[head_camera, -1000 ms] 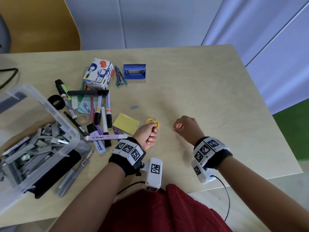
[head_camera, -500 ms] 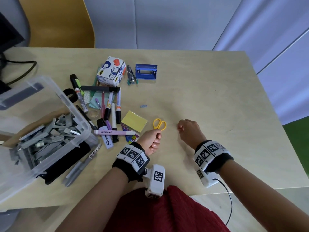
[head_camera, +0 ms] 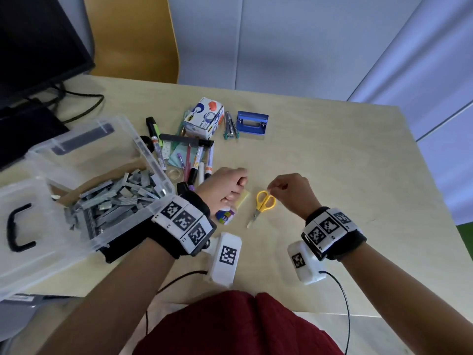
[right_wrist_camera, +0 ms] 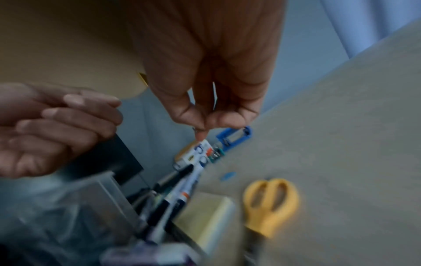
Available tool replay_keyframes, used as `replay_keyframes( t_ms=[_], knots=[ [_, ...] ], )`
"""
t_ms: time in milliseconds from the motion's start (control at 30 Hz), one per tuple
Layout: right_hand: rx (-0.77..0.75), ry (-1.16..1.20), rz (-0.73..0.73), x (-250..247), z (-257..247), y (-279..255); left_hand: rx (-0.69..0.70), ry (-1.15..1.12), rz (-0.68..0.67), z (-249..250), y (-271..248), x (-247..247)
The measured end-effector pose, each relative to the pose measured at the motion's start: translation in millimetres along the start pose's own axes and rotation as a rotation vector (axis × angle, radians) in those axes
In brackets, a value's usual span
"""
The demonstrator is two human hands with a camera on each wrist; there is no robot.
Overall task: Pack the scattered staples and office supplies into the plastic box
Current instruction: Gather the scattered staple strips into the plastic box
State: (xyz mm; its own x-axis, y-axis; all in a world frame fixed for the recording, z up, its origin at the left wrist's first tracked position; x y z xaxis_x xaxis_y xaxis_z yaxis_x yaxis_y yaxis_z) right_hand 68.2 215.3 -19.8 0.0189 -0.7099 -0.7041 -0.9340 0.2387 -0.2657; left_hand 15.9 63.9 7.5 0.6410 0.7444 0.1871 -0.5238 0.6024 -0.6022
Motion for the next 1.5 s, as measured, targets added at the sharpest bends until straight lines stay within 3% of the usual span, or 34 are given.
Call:
replay_keyframes(
  t_ms=[133,233,333,467,700,900,967,1033,1100,1167,1333,1500],
  knots=[
    [-0.009,0.228,-0.045,-1.3,-55.3,9.0,0.197,0.225,0.059,61.6,-52.5,-38.2],
    [-0.071,0.361,-0.1,8.5,-103.3,10.0,0.231,0.435,0.118,83.2,-83.3,-77.2],
    [-0.155,0.343,-0.118,24.3,-141.6,8.1,0.137,0.582,0.163,82.5,-96.8,-114.0],
    [-0.279,0.149,-0.136,50.3,-183.5,-0.1,-0.045,0.791,0.145,60.8,-108.7,-143.0],
    [-0.376,-0.036,-0.2,92.5,-207.7,-12.3,-0.183,0.725,-0.007,33.6,-108.6,-161.7],
    [-0.418,-0.106,-0.148,107.8,-206.9,-14.2,-0.205,0.789,-0.104,39.5,-113.2,-176.0],
    [-0.429,-0.144,-0.131,112.5,-206.8,-13.5,-0.159,0.77,-0.044,49.5,-112.4,-184.7],
    [-0.464,-0.219,-0.15,122.3,-207.0,-15.2,-0.061,0.826,0.107,63.1,-110.2,-199.4],
    [-0.488,-0.317,-0.194,136.8,-207.7,-18.7,0.014,0.966,0.284,75.4,-105.6,-215.8],
    [-0.535,-0.382,-0.215,150.2,-210.7,-23.1,-0.03,1.15,0.383,83.2,-101.4,-226.7],
    [-0.68,-0.375,-0.261,164.8,-224.0,-21.9,-0.162,1.427,0.35,82.1,-77.2,-245.0],
    [-0.58,-0.368,-0.154,159.7,-217.4,-11.1,-0.185,1.497,0.372,86.9,-67.2,-254.8]
  ],
)
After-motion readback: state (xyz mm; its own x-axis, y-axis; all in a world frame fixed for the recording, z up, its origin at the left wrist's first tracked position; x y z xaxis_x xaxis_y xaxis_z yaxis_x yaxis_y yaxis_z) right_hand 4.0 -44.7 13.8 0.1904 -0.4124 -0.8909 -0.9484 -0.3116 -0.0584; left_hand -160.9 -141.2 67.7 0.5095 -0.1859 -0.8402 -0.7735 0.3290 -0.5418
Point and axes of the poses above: each hand's wrist, its own y-axis towards the middle knuckle, its own x-axis out of the palm, z = x × y, the point moved 3 cm from there along y, towards the middle knuckle, and after that the axes turned 6 degrees about -z, right-handed, at the moved point
